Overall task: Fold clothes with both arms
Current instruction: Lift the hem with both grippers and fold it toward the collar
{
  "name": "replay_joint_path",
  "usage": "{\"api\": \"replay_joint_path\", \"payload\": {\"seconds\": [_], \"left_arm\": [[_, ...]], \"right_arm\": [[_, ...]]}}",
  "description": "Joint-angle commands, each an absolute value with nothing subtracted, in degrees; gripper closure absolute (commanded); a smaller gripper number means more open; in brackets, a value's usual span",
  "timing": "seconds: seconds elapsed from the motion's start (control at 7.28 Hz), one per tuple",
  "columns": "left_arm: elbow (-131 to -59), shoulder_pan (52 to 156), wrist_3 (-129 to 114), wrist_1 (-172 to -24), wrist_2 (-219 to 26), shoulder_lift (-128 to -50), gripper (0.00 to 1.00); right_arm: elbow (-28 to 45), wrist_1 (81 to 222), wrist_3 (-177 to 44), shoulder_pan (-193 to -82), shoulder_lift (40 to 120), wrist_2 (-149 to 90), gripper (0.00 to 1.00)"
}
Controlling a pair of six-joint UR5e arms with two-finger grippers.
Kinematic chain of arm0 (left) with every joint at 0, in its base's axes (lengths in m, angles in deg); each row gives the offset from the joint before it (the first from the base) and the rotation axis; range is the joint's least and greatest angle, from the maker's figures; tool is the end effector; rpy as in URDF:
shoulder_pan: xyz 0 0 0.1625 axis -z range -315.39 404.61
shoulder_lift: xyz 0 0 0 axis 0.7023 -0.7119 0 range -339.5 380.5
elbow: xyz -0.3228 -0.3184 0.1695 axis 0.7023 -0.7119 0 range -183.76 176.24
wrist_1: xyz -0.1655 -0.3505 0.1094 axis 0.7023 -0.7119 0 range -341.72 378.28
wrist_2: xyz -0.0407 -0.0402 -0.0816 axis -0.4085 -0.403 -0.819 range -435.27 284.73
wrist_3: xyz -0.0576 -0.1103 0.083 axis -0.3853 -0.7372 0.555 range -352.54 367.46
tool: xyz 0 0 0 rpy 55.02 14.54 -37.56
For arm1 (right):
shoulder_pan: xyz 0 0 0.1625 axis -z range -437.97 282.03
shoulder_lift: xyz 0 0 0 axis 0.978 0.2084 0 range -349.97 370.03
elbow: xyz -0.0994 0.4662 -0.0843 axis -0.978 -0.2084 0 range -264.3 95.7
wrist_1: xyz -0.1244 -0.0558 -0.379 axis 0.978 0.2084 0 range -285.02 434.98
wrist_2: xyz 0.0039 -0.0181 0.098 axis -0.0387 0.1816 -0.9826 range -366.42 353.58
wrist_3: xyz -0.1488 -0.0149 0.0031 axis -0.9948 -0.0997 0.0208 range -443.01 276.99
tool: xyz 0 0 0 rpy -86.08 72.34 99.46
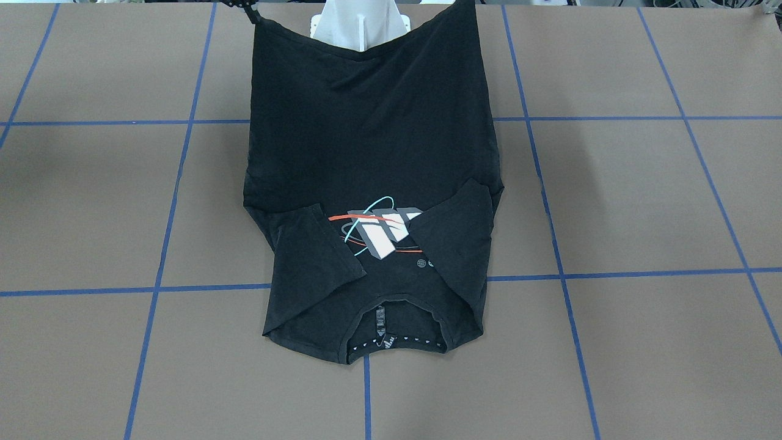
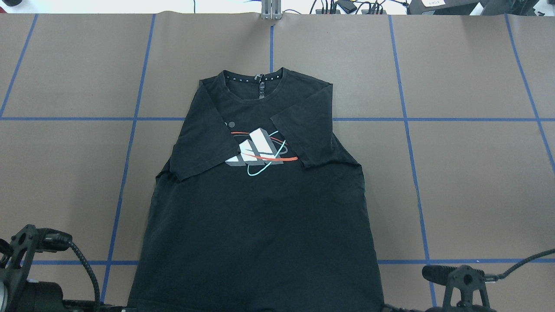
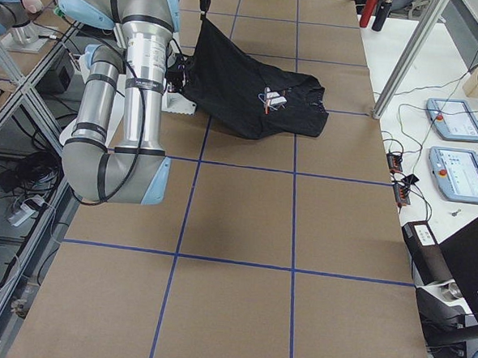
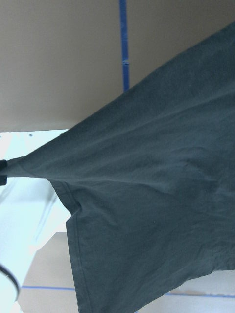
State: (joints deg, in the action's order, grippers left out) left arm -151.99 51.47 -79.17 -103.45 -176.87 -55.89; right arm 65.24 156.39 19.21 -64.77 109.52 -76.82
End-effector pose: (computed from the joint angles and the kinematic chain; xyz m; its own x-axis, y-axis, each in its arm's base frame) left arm 0.3079 -0.1410 0.3038 0.2295 0.0303 -0.9728 -0.0905 0.9959 0.0097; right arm -0.3695 -0.1018 0.3368 0.4819 0.0919 0.8714 -0.1695 0.9855 -0.0102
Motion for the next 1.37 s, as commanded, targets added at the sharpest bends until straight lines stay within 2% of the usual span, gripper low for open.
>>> {"api": "replay_joint_path", "payload": {"seconds": [0.0, 0.27, 0.41, 0.96, 1.24], "left_arm": [[-149.77, 55.48, -78.76, -102.57, -176.61, -57.45, 1.0], [-140.83, 64.78, -77.27, -102.57, -175.74, -64.28, 1.0], [-138.26, 66.3, -75.09, -102.48, -171.12, -67.19, 1.0], [-135.53, 76.67, -75.68, -102.48, -167.3, -69.57, 1.0], [-126.17, 78.18, -75.59, -102.48, -164.42, -78.15, 1.0]], "right_arm": [[64.86, 156.8, 19.2, -70.11, 108.65, -76.03, 1.0], [61.97, 156.8, 19.2, -77.05, 105.32, -75.94, 1.0], [59.17, 156.8, 19.2, -80.92, 102.26, -75.94, 1.0], [51.06, 156.71, 19.2, -94.56, 93.79, -76.38, 1.0], [48.0, 156.71, 19.2, -98.52, 90.38, -76.64, 1.0]]}}
